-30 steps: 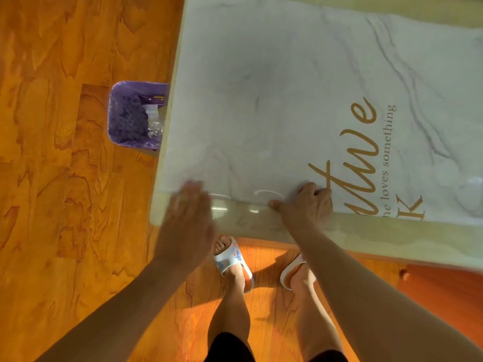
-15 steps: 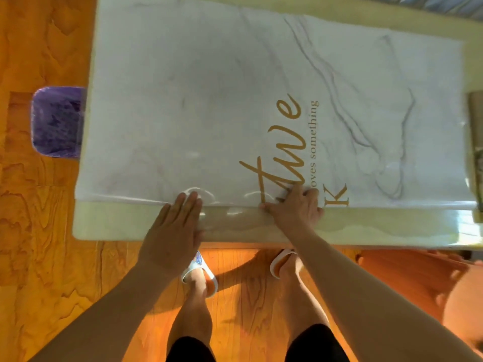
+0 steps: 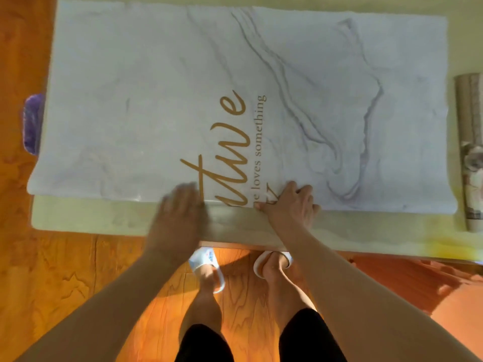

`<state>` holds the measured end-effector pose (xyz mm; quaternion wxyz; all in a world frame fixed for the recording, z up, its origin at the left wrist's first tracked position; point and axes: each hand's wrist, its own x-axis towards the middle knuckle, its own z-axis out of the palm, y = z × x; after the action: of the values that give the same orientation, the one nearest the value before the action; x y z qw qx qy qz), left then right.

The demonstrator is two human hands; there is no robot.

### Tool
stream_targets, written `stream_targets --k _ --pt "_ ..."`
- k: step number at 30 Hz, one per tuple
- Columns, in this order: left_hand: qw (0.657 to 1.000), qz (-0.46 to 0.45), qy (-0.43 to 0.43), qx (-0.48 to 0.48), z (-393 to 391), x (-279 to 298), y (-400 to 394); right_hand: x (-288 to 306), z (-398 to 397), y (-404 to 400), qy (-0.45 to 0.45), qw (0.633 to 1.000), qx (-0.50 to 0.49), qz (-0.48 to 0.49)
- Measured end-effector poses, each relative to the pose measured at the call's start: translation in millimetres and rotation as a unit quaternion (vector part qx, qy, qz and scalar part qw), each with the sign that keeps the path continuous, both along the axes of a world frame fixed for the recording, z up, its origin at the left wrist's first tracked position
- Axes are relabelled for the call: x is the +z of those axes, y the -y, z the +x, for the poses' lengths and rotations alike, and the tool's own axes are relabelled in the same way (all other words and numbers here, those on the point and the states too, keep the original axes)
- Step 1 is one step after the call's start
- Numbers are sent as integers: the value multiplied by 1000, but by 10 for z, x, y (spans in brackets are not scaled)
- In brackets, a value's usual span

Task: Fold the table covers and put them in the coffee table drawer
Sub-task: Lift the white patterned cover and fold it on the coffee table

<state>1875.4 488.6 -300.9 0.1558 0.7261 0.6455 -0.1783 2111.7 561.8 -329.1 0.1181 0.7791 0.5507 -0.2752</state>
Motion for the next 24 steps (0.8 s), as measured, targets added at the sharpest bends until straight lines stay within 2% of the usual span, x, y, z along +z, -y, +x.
stream_targets --k 2,4,7,11,18,24 --pt "995 -29 65 -65 529 -62 25 -4 6 6 3 1000 -3 8" --pt "994 -79 60 -40 777 -115 60 -8 5 27 3 1000 -2 20" --pt "995 -71 48 -41 712 -143 63 -10 138 21 -5 999 -15 42" --pt "994 -89 39 -56 645 -159 33 36 588 -17 -13 998 -61 21" --pt "993 -88 25 -80 591 -155 8 109 1400 -92 50 996 -74 18" --pt "995 -84 19 -59 657 -122 -9 202 2231 -230 83 990 -111 -34"
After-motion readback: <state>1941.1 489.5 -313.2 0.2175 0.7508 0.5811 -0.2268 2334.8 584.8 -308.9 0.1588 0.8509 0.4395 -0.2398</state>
